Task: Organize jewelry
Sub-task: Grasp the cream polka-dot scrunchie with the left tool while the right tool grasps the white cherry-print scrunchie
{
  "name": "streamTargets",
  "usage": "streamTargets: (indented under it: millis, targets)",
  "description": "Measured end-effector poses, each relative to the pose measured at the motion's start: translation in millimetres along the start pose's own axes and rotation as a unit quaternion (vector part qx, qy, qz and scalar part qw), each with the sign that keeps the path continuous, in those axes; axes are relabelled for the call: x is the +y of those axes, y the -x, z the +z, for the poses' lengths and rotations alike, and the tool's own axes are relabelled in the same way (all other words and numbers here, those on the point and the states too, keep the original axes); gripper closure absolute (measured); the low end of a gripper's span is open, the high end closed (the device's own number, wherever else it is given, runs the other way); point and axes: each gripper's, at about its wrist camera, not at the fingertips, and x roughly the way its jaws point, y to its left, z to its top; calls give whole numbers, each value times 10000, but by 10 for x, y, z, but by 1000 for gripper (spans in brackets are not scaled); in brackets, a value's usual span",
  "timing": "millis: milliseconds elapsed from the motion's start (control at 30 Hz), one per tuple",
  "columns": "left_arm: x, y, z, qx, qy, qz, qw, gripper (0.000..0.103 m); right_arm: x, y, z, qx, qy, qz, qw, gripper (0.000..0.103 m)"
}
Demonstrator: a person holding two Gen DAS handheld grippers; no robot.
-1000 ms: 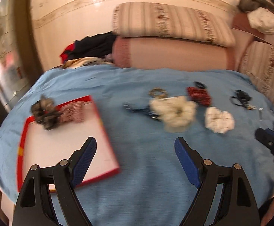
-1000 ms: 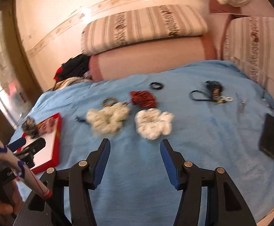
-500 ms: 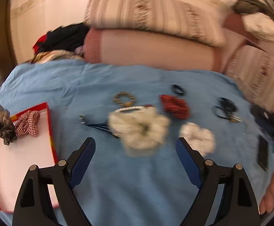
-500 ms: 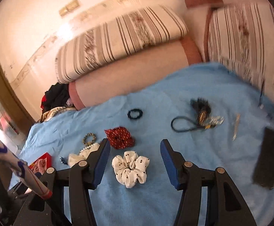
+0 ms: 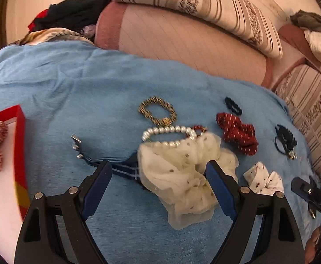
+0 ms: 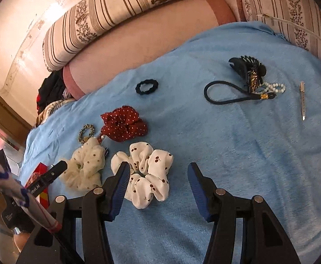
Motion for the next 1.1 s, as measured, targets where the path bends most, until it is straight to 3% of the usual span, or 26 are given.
streamTargets:
  millis: [67, 100, 133, 200, 300, 600, 633, 733, 800, 833, 867, 933, 1100]
  targets:
    - [-33, -36, -24, 1, -39, 0, 10000, 24, -3, -40, -17, 42, 7, -23, 10000, 44]
    - [-69, -63, -40, 17, -114, -12, 9999, 38, -6, -62, -16, 64, -8, -31, 10000, 44]
    - [-99, -83, -51, 37, -185, -7, 9998, 45, -10, -87, -17, 102, -34, -25, 9999, 44]
    - [-219, -153, -101, 92, -498, 86, 9987, 73, -8, -132, -30, 186, -45, 24, 9998, 44]
    - [-323, -156, -156, -16, -791, 252, 9965, 86, 5, -177, -45, 216, 17, -49, 9998, 44]
    - [-338, -65, -169, -152, -903, 186, 9956, 89, 49, -405, -49, 341, 86, -257, 9991, 46]
    - [-338, -76, -170, -130, -907, 217, 9956, 88, 62, -436, -56, 356, 129, -324, 9988, 53]
    - [-327, -163, -177, 21, -896, 298, 9955, 79, 87, -517, -86, 457, 247, -419, 9978, 86]
    - [-329, -168, -179, 7, -912, 286, 9954, 67, 117, -514, -102, 423, 365, -447, 9974, 92]
    - [-343, -164, -185, 0, -952, 277, 9951, 67, 140, -496, -104, 360, 433, -490, 9972, 92]
    - [-355, -161, -191, -19, -992, 279, 9947, 67, 162, -462, -103, 272, 495, -523, 9970, 93]
    - [-356, -160, -201, -9, -1017, 237, 9945, 88, 194, -399, -97, 140, 597, -539, 9967, 93]
    - [-322, -58, -177, -199, -929, 164, 9953, 93, 265, -251, -88, -147, 754, -515, 9957, 93]
